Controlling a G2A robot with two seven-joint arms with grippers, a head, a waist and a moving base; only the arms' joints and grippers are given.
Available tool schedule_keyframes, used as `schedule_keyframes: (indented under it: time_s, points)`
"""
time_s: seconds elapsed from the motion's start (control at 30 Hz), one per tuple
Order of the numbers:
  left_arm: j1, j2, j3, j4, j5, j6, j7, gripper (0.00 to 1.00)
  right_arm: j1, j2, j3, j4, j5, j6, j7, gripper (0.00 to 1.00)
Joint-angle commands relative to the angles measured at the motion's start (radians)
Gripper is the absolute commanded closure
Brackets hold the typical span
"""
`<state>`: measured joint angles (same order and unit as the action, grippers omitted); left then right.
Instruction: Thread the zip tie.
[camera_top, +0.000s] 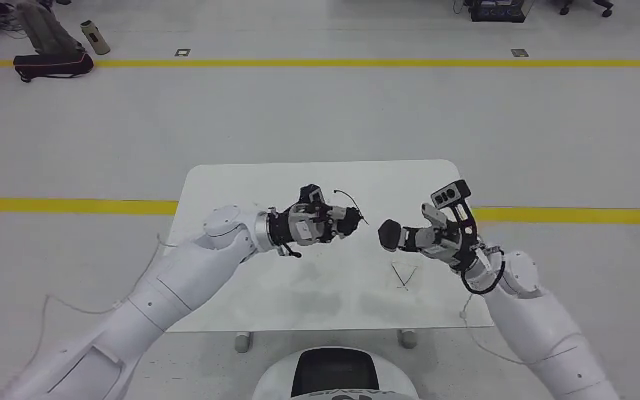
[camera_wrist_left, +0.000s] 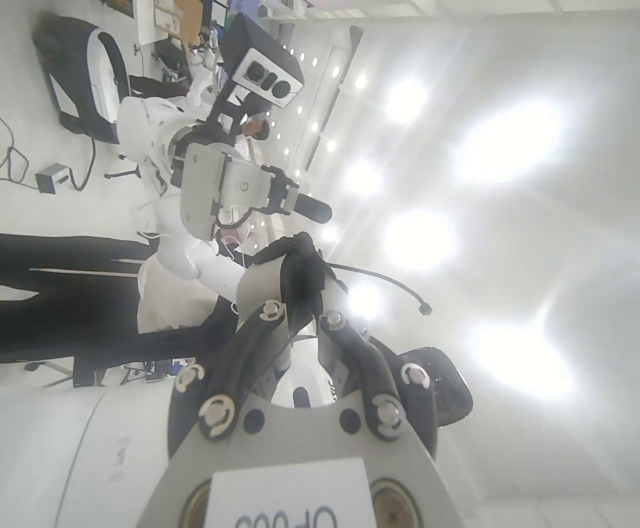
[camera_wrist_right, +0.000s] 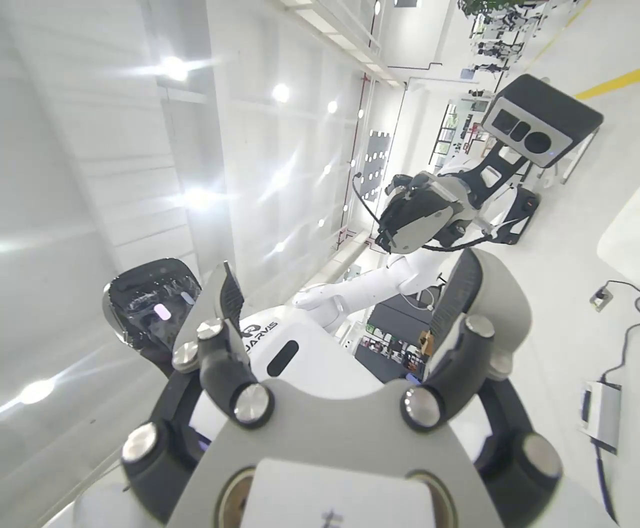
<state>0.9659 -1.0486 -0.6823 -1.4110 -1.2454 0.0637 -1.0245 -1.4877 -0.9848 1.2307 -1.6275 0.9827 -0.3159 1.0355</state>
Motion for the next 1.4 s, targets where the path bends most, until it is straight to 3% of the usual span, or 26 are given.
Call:
schedule_keyframes:
  time_s: [0.0, 0.03, 0.1, 0.33, 0.5, 0.73, 0.77, 0.8, 0.83, 0.87, 0.9, 1.37]
  points:
    - [0.003, -0.007, 0.001, 0.009, -0.01, -0.024, -0.007, 1.0, 0.001, -0.005, -0.009, 0.007, 0.021, 0.003, -0.007, 0.0]
    - [0.007, -0.011, 0.0, 0.016, -0.024, -0.038, -0.009, 1.0, 0.0, -0.009, -0.016, 0.012, 0.042, 0.012, -0.011, 0.0]
    - [-0.006, -0.014, 0.008, 0.025, 0.031, -0.027, 0.015, 1.0, 0.004, -0.011, -0.019, 0.017, 0.056, 0.022, -0.008, 0.0]
    - [-0.006, -0.014, 0.008, 0.025, 0.031, -0.027, 0.015, 1.0, 0.003, -0.013, -0.021, 0.011, 0.048, 0.026, -0.024, 0.0]
    - [0.028, -0.025, -0.001, -0.001, 0.031, -0.101, 0.084, 1.0, -0.001, -0.025, -0.042, 0.01, 0.059, 0.023, -0.062, 0.0]
    - [0.047, -0.039, -0.015, 0.005, 0.035, -0.164, 0.105, 1.0, 0.003, -0.04, -0.052, 0.033, 0.091, 0.013, -0.07, 0.0]
    - [0.051, -0.04, -0.018, 0.006, 0.035, -0.176, 0.108, 1.0, 0.004, -0.042, -0.051, 0.037, 0.097, 0.012, -0.07, 0.02]
    - [0.054, -0.042, -0.019, 0.007, 0.038, -0.178, 0.106, 1.0, 0.005, -0.044, -0.051, 0.041, 0.102, 0.013, -0.069, 0.12]
    - [0.056, -0.044, -0.022, 0.007, 0.036, -0.186, 0.106, 1.0, 0.006, -0.046, -0.051, 0.044, 0.108, 0.013, -0.07, 0.26]
    - [0.058, -0.046, -0.023, 0.007, 0.035, -0.188, 0.103, 1.0, 0.007, -0.048, -0.052, 0.045, 0.114, 0.013, -0.068, 0.47]
    - [0.06, -0.047, -0.023, 0.007, 0.033, -0.184, 0.096, 1.0, 0.009, -0.049, -0.053, 0.047, 0.117, 0.015, -0.065, 0.53]
    - [0.06, -0.048, -0.025, 0.009, 0.032, -0.18, 0.092, 1.0, 0.064, -0.067, -0.068, 0.086, 0.07, 0.084, -0.011, 0.72]
